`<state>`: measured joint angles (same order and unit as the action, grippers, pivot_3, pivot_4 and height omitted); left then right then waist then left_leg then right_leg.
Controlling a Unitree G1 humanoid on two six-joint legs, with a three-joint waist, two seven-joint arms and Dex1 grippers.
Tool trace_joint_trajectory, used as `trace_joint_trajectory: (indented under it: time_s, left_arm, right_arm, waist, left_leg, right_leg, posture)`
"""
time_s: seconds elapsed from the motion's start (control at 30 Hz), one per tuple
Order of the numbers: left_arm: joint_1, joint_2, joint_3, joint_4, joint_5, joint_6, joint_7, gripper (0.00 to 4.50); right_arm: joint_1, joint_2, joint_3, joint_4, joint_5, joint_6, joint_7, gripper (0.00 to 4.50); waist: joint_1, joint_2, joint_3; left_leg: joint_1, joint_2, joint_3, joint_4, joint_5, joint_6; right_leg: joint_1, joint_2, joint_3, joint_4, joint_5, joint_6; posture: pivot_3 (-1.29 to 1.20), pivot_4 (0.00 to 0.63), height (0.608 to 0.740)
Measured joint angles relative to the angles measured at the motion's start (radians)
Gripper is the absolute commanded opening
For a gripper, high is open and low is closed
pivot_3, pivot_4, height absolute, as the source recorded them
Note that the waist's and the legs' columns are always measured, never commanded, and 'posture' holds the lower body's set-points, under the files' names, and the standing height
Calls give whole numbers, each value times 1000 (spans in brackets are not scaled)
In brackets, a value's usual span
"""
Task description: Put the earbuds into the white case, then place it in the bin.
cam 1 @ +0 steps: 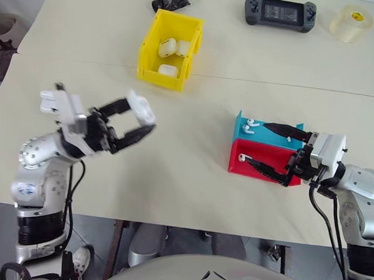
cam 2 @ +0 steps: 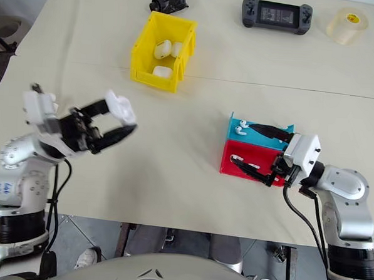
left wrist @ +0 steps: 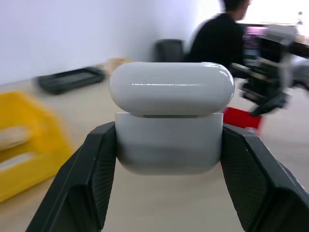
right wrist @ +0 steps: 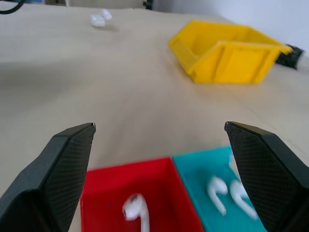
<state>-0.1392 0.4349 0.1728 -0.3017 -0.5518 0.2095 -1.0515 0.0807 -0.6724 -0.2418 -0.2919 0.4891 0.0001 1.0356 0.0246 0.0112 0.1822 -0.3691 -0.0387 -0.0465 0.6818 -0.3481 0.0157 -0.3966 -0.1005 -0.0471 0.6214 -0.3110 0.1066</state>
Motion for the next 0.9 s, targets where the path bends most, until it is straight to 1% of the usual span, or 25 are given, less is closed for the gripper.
trace_joint_trajectory:
  time_s: [0.13, 0.23, 0.3, 0.37, 0.43, 0.5, 0.57, 0.67, 0.73, 0.83, 0.9]
  left_arm:
    - [11, -67, -120, 13, 44, -125, -52, 2799]
    - [-16, -163, -197, 52, 73, -217, -50, 2799]
    - [-52, -226, -236, 77, 89, -309, -59, 2799]
    - [-103, -271, -276, 68, 89, -324, -35, 2799]
    - [-148, -295, -302, 53, 79, -307, -11, 2799]
    - [-162, -287, -325, 51, 57, -303, -45, 2799]
    - [-158, -256, -334, 69, 37, -304, -95, 2799]
    - [-138, -228, -343, 77, 14, -298, -140, 2799]
    - [-137, -226, -349, 80, 0, -297, -156, 2799]
    - [-138, -233, -351, 85, -5, -304, -165, 2799]
    - [-141, -236, -353, 97, -5, -311, -168, 2799]
  right_arm:
    - [111, -34, -114, -21, -18, -35, 0, 4500]
    - [229, -63, -218, -45, -10, -35, 14, 4500]
    - [321, -83, -294, -89, 29, 7, 33, 4500]
    - [388, -97, -361, -132, 63, 43, 51, 4500]
    - [438, -105, -425, -146, 75, 67, 66, 4500]
    - [485, -131, -481, -137, 67, 73, 96, 4500]
    - [532, -149, -517, -133, 54, 84, 131, 4500]
    - [570, -162, -524, -140, 38, 104, 159, 4500]
    - [565, -203, -524, -176, 33, 190, 130, 4500]
    - [528, -289, -517, -286, 46, 398, 28, 4500]
    - [472, -349, -488, -366, 91, 545, -37, 4500]
  waist:
    - [1, 0, 0]
    - [3, 0, 0]
    - [5, 0, 0]
    - [5, 0, 0]
    - [-1, 0, 0]
    - [-2, 1, -1]
    - [-1, 2, -1]
    - [0, 2, -1]
    - [0, 2, -1]
    - [0, 2, -1]
    - [1, 2, -1]
  left_leg:
    - [1, 1, 0, 0, 0, 0]
    - [1, 0, 1, 0, 1, 1]
    - [1, 0, 1, 0, 1, 1]
    - [2, 1, 1, 0, 1, 1]
    - [2, 1, 3, 0, 1, 2]
    - [4, 2, 4, 0, 1, 2]
    - [4, 2, 4, 0, 1, 2]
    - [4, 2, 4, 0, 1, 2]
    - [4, 2, 4, 0, 1, 2]
    - [4, 2, 3, 0, 1, 2]
    - [3, 2, 2, 1, 1, 2]
  right_leg:
    - [1, 2, 0, -1, 0, 0]
    - [2, 1, 0, -1, 0, 0]
    - [2, 2, 0, -1, 0, 1]
    - [3, 2, 0, -1, 1, 1]
    - [4, 3, 1, -1, 1, 1]
    - [4, 4, 2, -1, 1, 1]
    - [4, 4, 2, -2, 1, 1]
    - [4, 4, 3, -2, 1, 1]
    - [4, 3, 3, -2, 1, 1]
    - [4, 3, 3, -2, 1, 1]
    - [4, 3, 2, -3, 1, 1]
  posture:
    - [0, 150, 740]
    - [0, 150, 740]
    - [0, 150, 740]
    - [0, 150, 740]
    - [0, 150, 740]
    - [0, 150, 740]
    - [0, 150, 740]
    - [0, 150, 740]
    - [0, 150, 740]
    - [0, 150, 740]
    - [0, 150, 740]
